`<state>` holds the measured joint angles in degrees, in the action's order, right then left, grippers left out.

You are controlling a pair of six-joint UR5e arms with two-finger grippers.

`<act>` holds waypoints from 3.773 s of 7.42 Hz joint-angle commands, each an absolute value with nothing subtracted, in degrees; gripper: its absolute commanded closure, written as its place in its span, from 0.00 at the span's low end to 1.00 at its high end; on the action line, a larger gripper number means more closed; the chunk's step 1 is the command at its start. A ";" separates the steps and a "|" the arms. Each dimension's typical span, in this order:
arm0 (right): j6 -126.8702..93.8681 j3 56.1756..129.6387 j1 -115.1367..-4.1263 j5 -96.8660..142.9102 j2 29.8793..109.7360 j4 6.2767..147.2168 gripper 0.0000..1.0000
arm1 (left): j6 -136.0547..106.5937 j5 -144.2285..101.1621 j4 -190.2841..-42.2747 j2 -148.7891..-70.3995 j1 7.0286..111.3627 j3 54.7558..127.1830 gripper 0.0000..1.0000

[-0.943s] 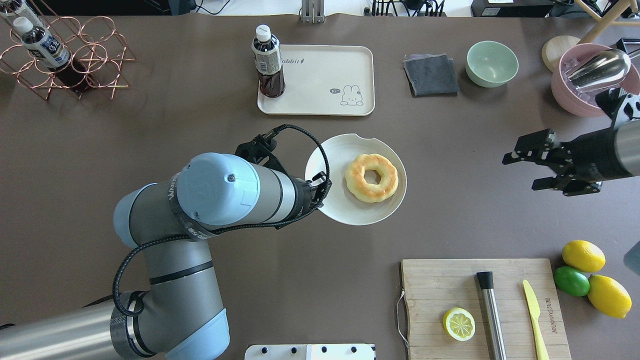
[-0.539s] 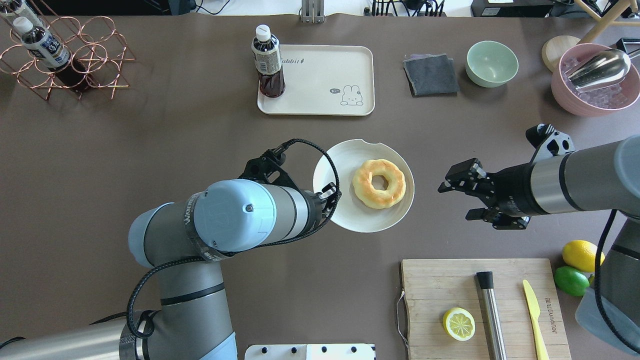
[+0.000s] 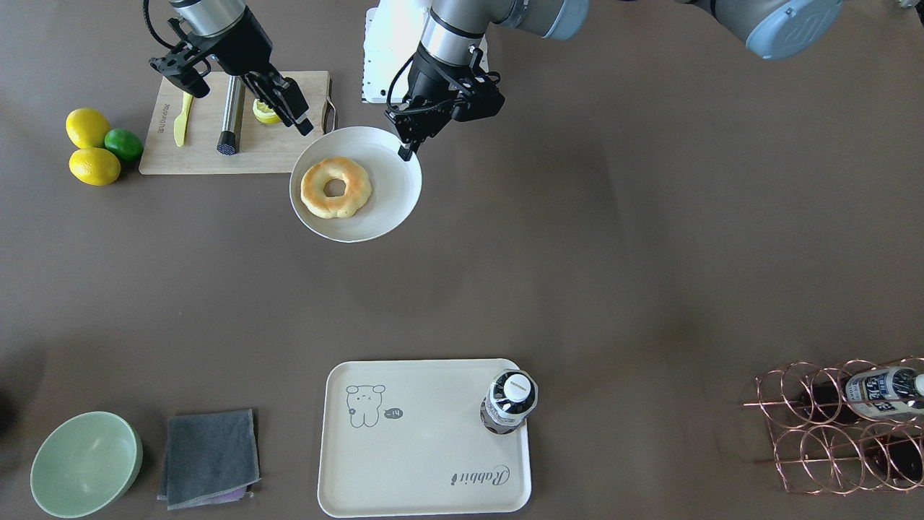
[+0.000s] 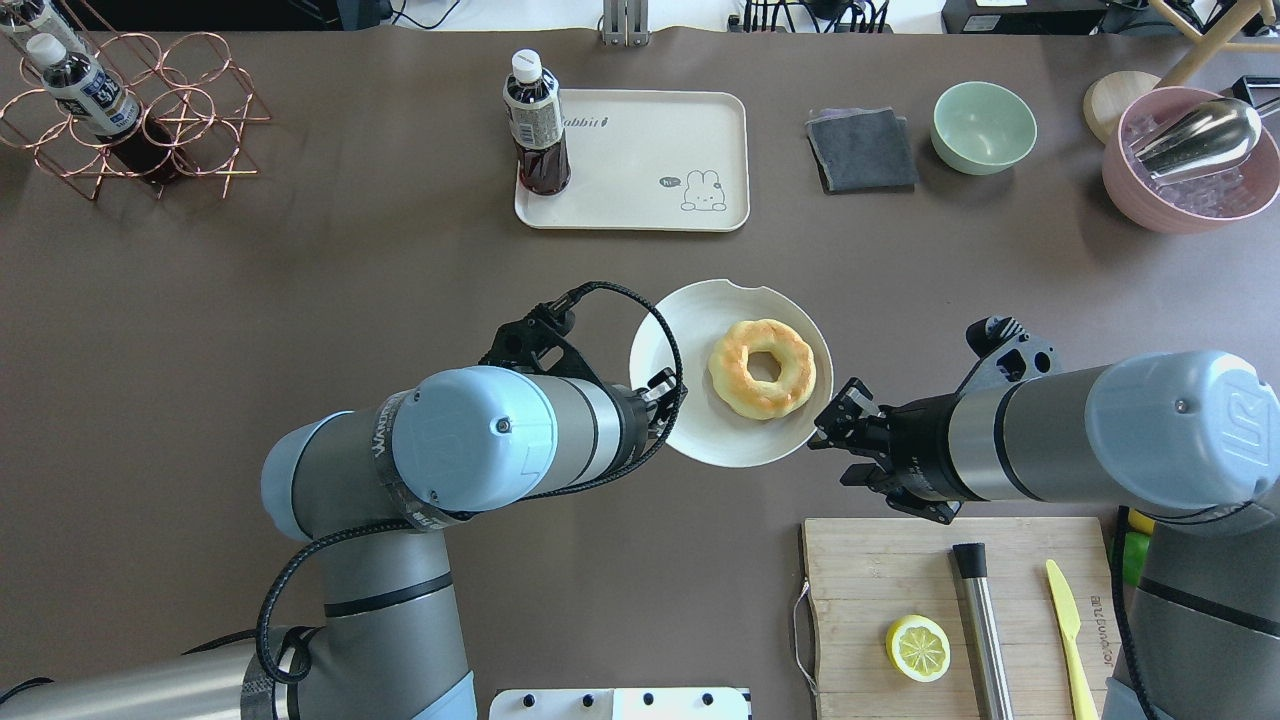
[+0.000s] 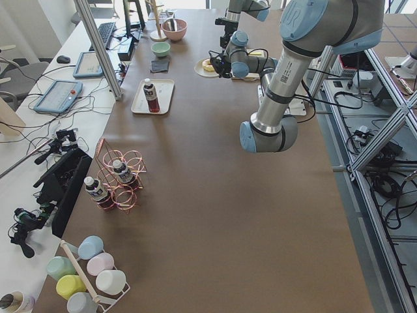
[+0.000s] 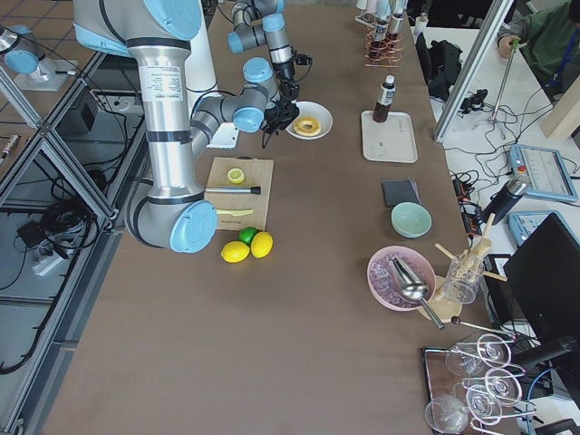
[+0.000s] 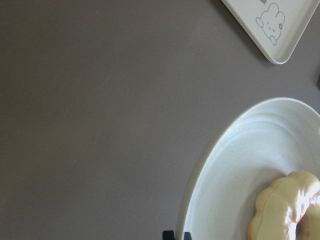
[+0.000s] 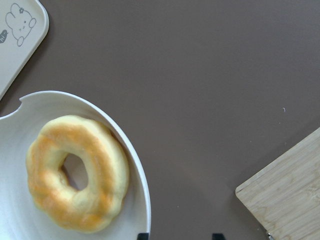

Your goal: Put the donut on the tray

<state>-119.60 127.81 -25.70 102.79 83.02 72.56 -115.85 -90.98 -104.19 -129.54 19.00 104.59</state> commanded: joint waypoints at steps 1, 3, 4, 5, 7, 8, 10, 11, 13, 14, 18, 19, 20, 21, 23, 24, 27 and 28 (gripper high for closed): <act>-121.02 127.27 -23.47 99.07 81.39 72.86 0.61 | -115.84 -90.88 -104.24 -129.38 18.98 104.68 1.00; -121.38 126.48 -23.55 99.14 79.19 72.86 0.62 | -115.84 -90.70 -104.24 -129.29 18.98 104.68 1.00; -121.38 126.21 -23.55 99.14 79.10 72.95 0.61 | -115.75 -90.53 -104.24 -129.20 18.98 104.68 1.00; -121.38 125.95 -23.55 99.14 79.10 72.86 0.61 | -115.75 -90.53 -104.24 -129.20 18.98 104.76 1.00; -121.38 125.42 -23.55 99.05 79.10 72.86 0.61 | -115.40 -90.53 -104.24 -129.11 18.98 104.77 1.00; -121.38 125.16 -23.55 98.53 79.10 72.95 0.61 | -115.40 -90.53 -104.24 -129.11 18.98 104.77 1.00; -121.73 124.37 -23.55 98.09 79.10 72.95 0.60 | -115.31 -90.53 -104.24 -129.02 18.98 104.77 1.00; -121.73 123.93 -23.47 97.82 79.10 72.95 0.60 | -115.31 -90.53 -104.24 -129.02 18.98 104.77 1.00; -121.82 123.57 -23.47 97.65 78.93 72.95 0.61 | -115.23 -90.53 -104.24 -129.02 18.98 104.77 1.00; -121.82 122.79 -23.55 97.56 77.97 72.95 0.61 | -115.22 -90.53 -104.24 -129.02 18.98 104.77 1.00; -123.05 123.05 -23.90 97.56 77.52 72.86 1.00 | -115.05 -90.62 -104.33 -129.02 18.98 104.77 1.00; -123.05 123.31 -24.34 97.65 77.52 72.86 1.00 | -114.87 -90.62 -104.33 -129.02 19.07 104.77 1.00; -123.05 123.40 -24.69 97.82 77.52 72.86 1.00 | -112.52 -90.96 -104.41 -128.94 19.16 104.94 0.90; -123.05 123.49 -25.31 98.00 77.52 72.86 1.00 | -102.67 -91.23 -104.41 -127.72 19.16 105.38 0.36; -123.13 123.49 -25.58 98.00 77.52 72.86 1.00 | -98.19 -91.84 -104.59 -124.65 20.47 107.56 0.02; -123.05 123.40 -25.58 98.00 77.52 72.86 1.00 | -93.56 -97.24 -104.59 -123.32 23.44 108.01 0.02; -125.92 122.79 -26.45 97.82 77.00 72.77 1.00 | -78.37 -114.90 -105.81 -114.12 36.78 111.52 0.02; -126.99 120.43 -28.37 97.91 75.86 72.86 1.00 | -74.92 -121.31 -108.17 -110.69 41.18 111.45 0.02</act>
